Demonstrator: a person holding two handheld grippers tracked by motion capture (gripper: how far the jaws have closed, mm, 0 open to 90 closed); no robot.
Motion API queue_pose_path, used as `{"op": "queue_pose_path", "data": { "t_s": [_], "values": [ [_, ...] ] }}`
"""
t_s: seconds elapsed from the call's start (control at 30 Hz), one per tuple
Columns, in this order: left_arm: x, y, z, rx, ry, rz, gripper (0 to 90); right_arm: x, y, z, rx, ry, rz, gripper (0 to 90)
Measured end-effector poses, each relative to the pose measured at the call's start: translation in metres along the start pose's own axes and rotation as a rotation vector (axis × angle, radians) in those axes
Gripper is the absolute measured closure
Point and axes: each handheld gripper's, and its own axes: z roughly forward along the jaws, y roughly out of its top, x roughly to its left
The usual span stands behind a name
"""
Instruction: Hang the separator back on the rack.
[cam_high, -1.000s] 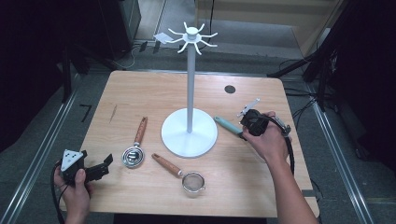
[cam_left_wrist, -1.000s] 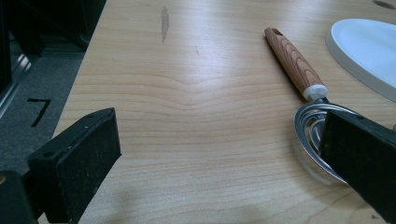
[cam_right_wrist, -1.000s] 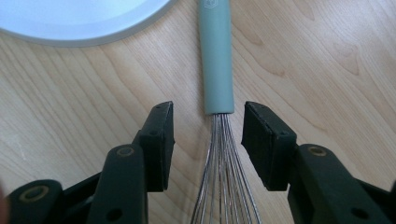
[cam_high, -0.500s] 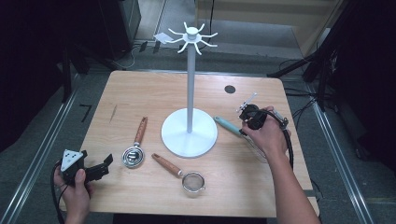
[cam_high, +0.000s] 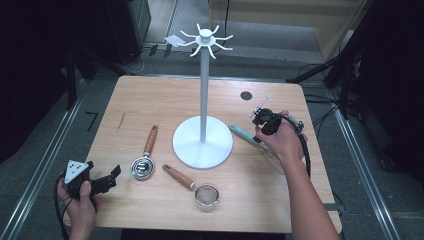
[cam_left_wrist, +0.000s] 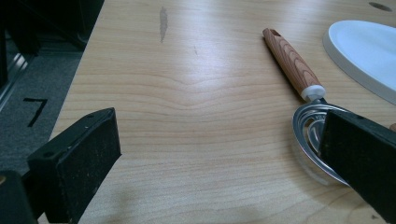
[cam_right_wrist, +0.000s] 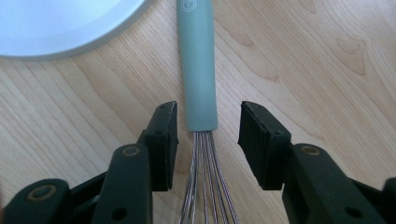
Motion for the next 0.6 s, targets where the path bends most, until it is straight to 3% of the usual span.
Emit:
{"op": "queue_pose_path", "data": {
  "t_s": [0.6],
  "values": [
    [0.001,0.0,0.0,0.005,-0.007,-0.002,0.0,0.0,0.011,0.028,0.091,0.03,-0.006,62.4]
  ]
}}
